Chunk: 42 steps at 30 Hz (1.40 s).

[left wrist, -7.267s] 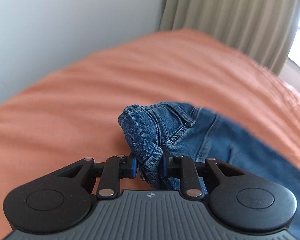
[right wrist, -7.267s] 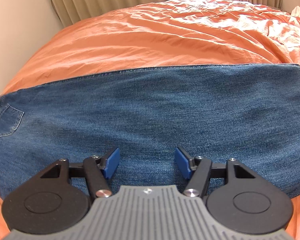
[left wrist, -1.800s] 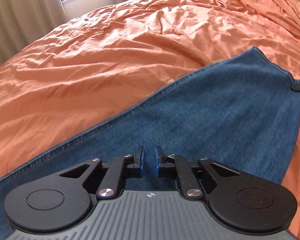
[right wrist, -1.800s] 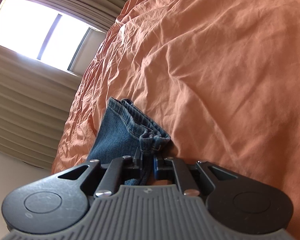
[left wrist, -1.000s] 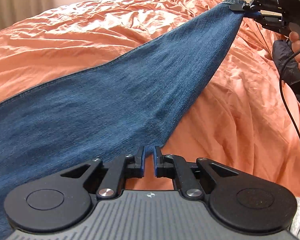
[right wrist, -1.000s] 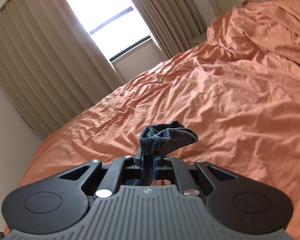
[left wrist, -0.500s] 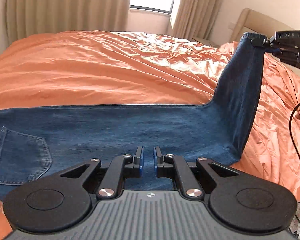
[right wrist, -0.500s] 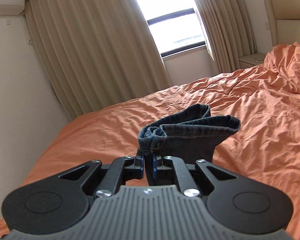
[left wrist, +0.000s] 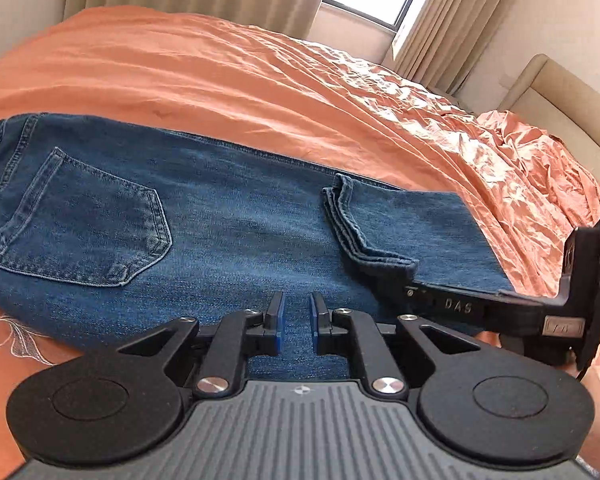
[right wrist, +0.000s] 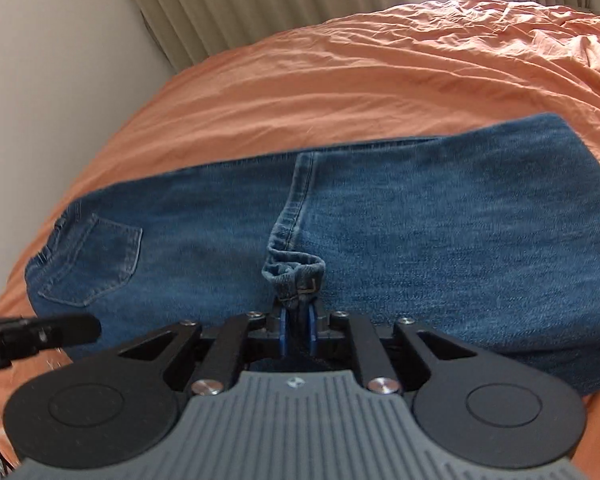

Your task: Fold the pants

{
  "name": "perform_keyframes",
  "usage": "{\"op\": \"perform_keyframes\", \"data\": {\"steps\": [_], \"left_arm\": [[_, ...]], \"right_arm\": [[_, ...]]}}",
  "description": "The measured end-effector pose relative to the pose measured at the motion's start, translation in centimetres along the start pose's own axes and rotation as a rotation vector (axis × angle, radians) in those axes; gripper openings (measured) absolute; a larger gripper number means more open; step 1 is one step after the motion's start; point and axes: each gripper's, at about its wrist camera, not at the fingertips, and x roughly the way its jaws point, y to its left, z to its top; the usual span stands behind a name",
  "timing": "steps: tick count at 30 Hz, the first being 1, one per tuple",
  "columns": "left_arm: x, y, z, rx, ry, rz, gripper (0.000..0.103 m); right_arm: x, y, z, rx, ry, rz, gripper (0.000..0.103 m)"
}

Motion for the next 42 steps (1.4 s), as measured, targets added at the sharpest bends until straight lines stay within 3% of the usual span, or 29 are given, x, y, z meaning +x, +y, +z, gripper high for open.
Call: {"op": "perform_keyframes", "data": {"steps": [1,3,9,12,17,20,25,28,31,34,37,39,42], "left_arm": [[0.1,0.2,-0.2,-0.009,0.002,-0.013,0.019],[0.6,0.4,0.0,-0.032,0.009,-0.038,0.021],[2.5,0.1,1.4,-0.116,0.005,-0.116,0.032],[3.7,0.0,2.4,-0.167,-0.019,-0.150,0.040],[7.9,-0.5,4.3,-0.209,-0.025,-0.164,0.046],[10.9,-0.1,5.2,-0.250,-0.023,-0.180,0.052],[15.4,0.9,6.1,-0.285,-0.003,-0.154,0.052],[16.5,0.9,6.2,-0.267,-0.018,-0.163,0.050],[16.3,0.2,6.2,-0.203,-0.027,-0.147,0.019],[14.7,-1.5,6.0,-0.114,-0.088,-0.110,0.009],[12.0,-3.4,6.6,-0.045,-0.161,-0.123,0.008],[10.3,-4.8,7.0,0.026,-0.204,-0.103,0.008],[9.6,-5.9,7.4,0.094,-0.210,-0.066,0.008]], "right_arm": [[0.2,-0.4,0.2,-0.002,0.005,0.018,0.017],[0.1,-0.6,0.6,-0.003,0.022,0.057,0.032],[-2.6,-1.3,1.3,-0.002,0.009,0.085,0.052],[-4.8,-2.8,1.8,0.007,-0.051,0.029,0.054],[-5.4,-7.0,3.6,0.085,-0.077,-0.075,0.054],[-5.2,-9.8,4.2,0.170,-0.078,-0.080,0.054],[-3.9,-12.1,5.1,0.238,-0.069,-0.046,0.054],[-3.3,-13.2,5.3,0.283,-0.059,-0.038,0.054],[-3.1,-14.7,5.7,0.341,-0.053,-0.038,0.054],[-3.8,-15.5,6.0,0.362,-0.066,-0.054,0.054],[-5.0,-15.8,6.1,0.334,-0.094,-0.084,0.050],[-5.7,-16.1,6.4,0.308,-0.117,-0.112,0.029],[-6.2,-16.8,7.1,0.292,-0.156,-0.160,0.024]]}}
